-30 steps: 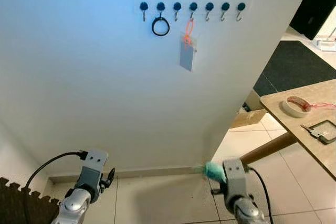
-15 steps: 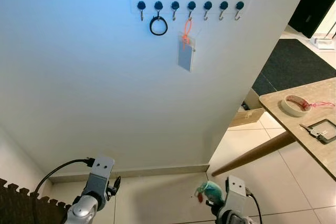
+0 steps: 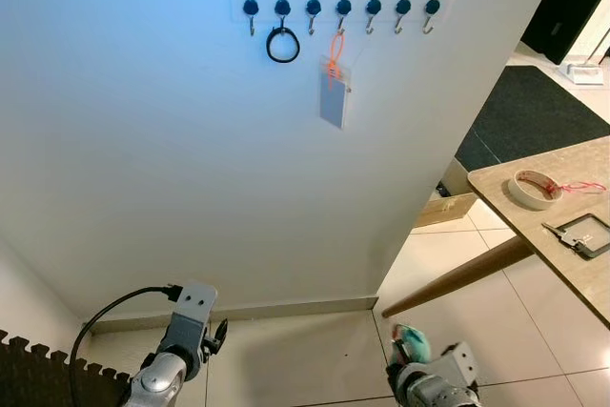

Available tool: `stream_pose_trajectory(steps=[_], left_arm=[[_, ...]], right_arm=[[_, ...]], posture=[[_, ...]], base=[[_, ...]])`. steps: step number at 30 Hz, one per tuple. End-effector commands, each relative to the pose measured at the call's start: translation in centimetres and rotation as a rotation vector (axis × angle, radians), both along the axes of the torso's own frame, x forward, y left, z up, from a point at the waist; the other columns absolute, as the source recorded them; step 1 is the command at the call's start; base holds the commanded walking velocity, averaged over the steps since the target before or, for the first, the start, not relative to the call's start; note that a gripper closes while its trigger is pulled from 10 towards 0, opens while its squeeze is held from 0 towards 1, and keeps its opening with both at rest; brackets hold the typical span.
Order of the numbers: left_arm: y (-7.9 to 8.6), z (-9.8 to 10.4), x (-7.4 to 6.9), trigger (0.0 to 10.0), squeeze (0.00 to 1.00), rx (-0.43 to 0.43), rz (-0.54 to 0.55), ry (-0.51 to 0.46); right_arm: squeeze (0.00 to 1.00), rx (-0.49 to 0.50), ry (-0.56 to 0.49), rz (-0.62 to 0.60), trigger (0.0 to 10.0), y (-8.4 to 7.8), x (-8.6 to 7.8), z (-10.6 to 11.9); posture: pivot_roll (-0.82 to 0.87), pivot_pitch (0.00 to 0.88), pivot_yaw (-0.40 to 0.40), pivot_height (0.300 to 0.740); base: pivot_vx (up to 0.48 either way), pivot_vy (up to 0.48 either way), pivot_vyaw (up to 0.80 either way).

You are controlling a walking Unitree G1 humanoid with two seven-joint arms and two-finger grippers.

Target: Hang keys on a hook

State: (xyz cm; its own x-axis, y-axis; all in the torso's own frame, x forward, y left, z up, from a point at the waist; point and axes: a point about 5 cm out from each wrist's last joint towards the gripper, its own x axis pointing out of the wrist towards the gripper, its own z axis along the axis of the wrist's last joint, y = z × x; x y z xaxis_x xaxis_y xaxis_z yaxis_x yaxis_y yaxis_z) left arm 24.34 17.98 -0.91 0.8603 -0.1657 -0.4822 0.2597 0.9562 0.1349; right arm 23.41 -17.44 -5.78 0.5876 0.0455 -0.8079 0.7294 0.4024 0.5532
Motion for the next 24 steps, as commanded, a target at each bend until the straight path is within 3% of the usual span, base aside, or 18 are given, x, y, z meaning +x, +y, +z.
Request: stream_pose_trajectory(steps=[1,4,5,6,9,11,12,13,17,18,22,24], left_arm=[[-0.4,-0.6,-0.5,10.0,0.00,0.002,-0.007,0.021],[-0.4,-0.5,-0.5,10.0,0.00,0.004,-0.007,0.012],[-0.5,-0.3,-0.4,10.0,0.00,0.006,-0.010,0.002],[-0.5,-0.3,-0.4,10.0,0.00,0.006,-0.010,0.002],[-0.7,0.4,0.0,10.0,0.00,0.008,-0.028,-0.041],[-0.8,0.7,0.1,10.0,0.00,0.008,-0.039,-0.057],[-1.7,1.9,0.6,10.0,0.00,-0.021,-0.106,-0.140],[-1.7,1.9,0.6,10.0,0.00,-0.021,-0.106,-0.140],[-3.4,4.7,1.4,10.0,0.00,-0.137,-0.183,-0.280],[-3.4,4.7,1.4,10.0,0.00,-0.137,-0.183,-0.280],[-4.4,7.7,2.5,10.0,0.00,-0.181,-0.225,-0.410],[-4.5,8.2,2.8,10.0,0.00,-0.185,-0.224,-0.429]], right_arm=[[0.00,0.002,-0.032,0.034,0.0,0.3,0.2,0.2],[0.00,-0.084,-0.058,0.133,0.0,0.4,0.6,0.4],[0.00,-0.224,-0.075,0.251,0.0,0.1,0.9,0.7],[0.00,-0.224,-0.075,0.251,0.0,0.1,0.9,0.7],[0.00,-0.529,-0.161,0.481,0.0,-0.3,2.8,2.2],[0.00,-0.572,-0.190,0.501,0.0,-0.4,3.5,2.9],[0.00,-0.672,-0.282,0.564,0.0,-0.2,5.4,4.7],[0.00,-0.672,-0.282,0.564,0.0,-0.2,5.4,4.7],[0.00,-0.870,-0.507,0.695,0.0,0.8,8.8,9.0],[0.00,-0.870,-0.507,0.695,0.0,0.8,8.8,9.0],[0.00,-1.081,-0.733,0.739,0.0,1.7,11.9,14.4],[0.00,-1.123,-0.783,0.736,0.0,1.9,12.5,15.7]], posture=[[0.04,0.061,-0.031,0.740],[0.04,0.064,-0.031,0.740],[0.04,0.067,-0.031,0.740],[0.04,0.067,-0.031,0.740],[0.04,0.069,-0.032,0.740],[0.04,0.073,-0.032,0.740],[0.04,0.077,-0.032,0.740],[0.04,0.077,-0.032,0.740],[0.04,0.077,-0.034,0.740],[0.04,0.077,-0.034,0.740],[0.04,0.077,-0.038,0.740],[0.04,0.077,-0.040,0.740]], base=[[0.000,0.000,0.00],[0.000,0.000,0.00],[0.000,0.000,0.00],[0.000,0.000,0.00],[0.000,0.000,0.00],[0.000,0.000,0.00],[0.000,0.000,0.00],[0.000,0.000,0.00],[0.000,0.000,0.00],[0.000,0.000,0.00],[0.000,0.000,0.00],[0.000,0.000,0.00]])
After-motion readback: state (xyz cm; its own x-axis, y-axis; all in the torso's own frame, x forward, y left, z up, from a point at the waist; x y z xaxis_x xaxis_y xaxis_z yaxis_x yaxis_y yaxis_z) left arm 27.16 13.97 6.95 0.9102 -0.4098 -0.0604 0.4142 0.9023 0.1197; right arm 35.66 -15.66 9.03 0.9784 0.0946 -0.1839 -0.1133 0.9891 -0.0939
